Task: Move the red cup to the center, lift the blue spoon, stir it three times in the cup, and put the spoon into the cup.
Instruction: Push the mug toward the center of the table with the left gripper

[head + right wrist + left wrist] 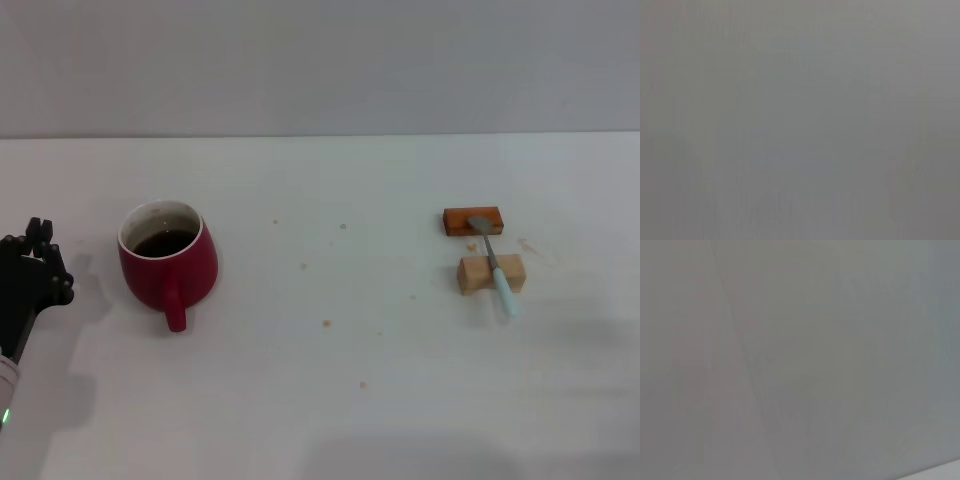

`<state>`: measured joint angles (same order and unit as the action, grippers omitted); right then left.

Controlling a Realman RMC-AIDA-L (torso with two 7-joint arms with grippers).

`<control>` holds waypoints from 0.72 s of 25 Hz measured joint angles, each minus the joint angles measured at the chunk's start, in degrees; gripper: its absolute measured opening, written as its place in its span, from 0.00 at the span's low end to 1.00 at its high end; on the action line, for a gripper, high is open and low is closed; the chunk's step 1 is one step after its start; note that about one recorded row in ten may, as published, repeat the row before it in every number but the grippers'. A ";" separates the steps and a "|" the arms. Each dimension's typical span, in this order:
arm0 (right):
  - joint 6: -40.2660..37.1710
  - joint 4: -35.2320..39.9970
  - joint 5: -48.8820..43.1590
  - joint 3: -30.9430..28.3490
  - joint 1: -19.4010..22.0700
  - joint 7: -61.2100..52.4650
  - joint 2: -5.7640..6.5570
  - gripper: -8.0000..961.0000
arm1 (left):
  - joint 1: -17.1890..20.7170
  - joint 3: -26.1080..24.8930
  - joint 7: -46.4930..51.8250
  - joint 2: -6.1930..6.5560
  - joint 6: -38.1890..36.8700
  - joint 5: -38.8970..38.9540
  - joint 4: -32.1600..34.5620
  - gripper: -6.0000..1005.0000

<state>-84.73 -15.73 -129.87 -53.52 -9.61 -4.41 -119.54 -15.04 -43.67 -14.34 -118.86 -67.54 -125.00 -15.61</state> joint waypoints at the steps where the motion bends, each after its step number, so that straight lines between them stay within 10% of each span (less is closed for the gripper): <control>1: -0.07 0.00 0.01 0.00 0.04 -0.38 0.01 0.64 | -0.14 0.00 0.00 0.02 0.31 0.00 0.07 0.22; 7: -0.09 0.00 0.05 0.00 0.04 -0.70 0.09 0.64 | -1.31 0.00 -1.34 0.14 2.94 0.03 0.87 0.00; 18: -0.76 0.00 0.03 0.00 0.18 -0.70 0.05 0.64 | -3.39 0.08 -6.49 0.15 7.08 0.02 0.86 0.02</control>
<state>-85.50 -15.73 -129.84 -53.52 -9.44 -5.11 -119.49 -18.43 -43.60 -20.83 -118.71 -60.46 -124.98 -14.75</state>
